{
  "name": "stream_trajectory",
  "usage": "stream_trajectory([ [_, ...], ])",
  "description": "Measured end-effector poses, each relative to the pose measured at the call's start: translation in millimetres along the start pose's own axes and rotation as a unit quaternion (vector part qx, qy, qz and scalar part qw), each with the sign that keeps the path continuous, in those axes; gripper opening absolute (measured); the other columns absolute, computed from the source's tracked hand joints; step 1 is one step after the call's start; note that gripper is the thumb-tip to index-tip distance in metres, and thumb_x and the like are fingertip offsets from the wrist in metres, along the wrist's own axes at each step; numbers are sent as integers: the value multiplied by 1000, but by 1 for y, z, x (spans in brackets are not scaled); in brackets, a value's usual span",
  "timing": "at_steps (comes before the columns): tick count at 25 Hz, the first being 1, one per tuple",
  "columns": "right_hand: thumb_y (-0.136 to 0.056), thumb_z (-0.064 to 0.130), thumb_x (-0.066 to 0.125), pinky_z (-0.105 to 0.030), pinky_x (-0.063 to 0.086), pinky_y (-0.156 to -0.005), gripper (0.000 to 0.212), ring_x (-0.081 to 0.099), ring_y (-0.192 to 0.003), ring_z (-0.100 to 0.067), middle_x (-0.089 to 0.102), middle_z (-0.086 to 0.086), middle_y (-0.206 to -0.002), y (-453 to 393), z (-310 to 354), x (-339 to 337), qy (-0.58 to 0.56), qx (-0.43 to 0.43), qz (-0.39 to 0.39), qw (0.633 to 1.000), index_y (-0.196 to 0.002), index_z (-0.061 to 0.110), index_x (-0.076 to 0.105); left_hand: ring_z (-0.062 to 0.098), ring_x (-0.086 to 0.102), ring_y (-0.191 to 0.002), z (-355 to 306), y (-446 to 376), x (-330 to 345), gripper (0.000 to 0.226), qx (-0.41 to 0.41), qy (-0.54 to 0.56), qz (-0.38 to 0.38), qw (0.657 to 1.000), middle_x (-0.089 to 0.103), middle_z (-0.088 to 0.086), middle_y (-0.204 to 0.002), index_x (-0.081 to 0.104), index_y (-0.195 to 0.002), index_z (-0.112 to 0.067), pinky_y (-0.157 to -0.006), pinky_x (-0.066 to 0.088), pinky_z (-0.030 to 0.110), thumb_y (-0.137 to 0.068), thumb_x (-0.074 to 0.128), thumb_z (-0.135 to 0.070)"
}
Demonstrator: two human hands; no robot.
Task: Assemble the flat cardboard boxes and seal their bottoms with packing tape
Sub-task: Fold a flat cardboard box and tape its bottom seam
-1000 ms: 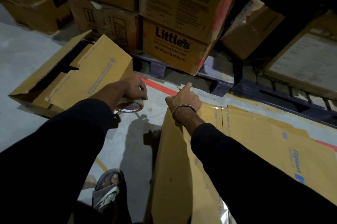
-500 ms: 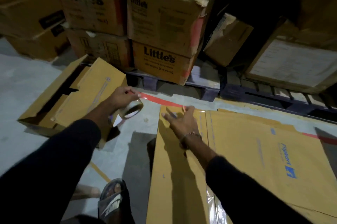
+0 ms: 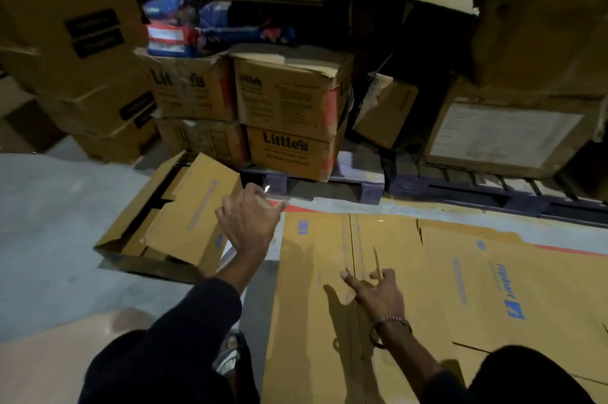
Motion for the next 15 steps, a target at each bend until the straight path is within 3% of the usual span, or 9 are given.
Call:
stream_trajectory([
  [5, -67, 70, 84, -37, 53, -79, 88, 64, -93, -28, 63, -8, -117, 29, 27, -27, -28, -8, 3, 1000, -127, 17, 47, 25, 56, -87, -20, 68, -37, 32, 51, 12, -31, 998, 67, -6, -85, 63, -92, -31, -77, 40, 40, -75, 75, -55],
  [7, -71, 66, 84, -37, 51, -80, 83, 62, -87, -24, 62, -7, -118, 41, 42, -34, -42, -21, 10, 999, -126, 15, 48, 23, 55, -86, -23, 82, -52, 29, 50, 45, -43, 997, 67, -8, -84, 63, -92, -32, -78, 41, 40, -76, 71, -55],
  [10, -72, 64, 84, -39, 50, -83, 80, 58, -96, -27, 62, -5, -121, 52, 69, -36, -59, -45, 16, 997, -126, 15, 49, 20, 53, -83, -24, 70, -80, 22, 83, 90, -60, 991, 66, -11, -85, 64, -91, -32, -76, 44, 40, -81, 69, -51],
  [15, -70, 66, 84, -36, 49, -76, 65, 62, -95, -26, 65, -2, -109, 82, 135, -15, -98, -95, 50, 989, -109, 23, 53, 20, 56, -86, 0, 23, -150, 18, 178, 64, -131, 973, 67, -4, -91, 71, -101, -27, -74, 45, 37, -91, 69, -41],
])
Point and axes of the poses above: each hand's wrist, its own y-axis away from the middle knuckle, its own x-axis out of the palm, z = x × y, the point moved 5 cm from there along -y, towards the middle knuckle
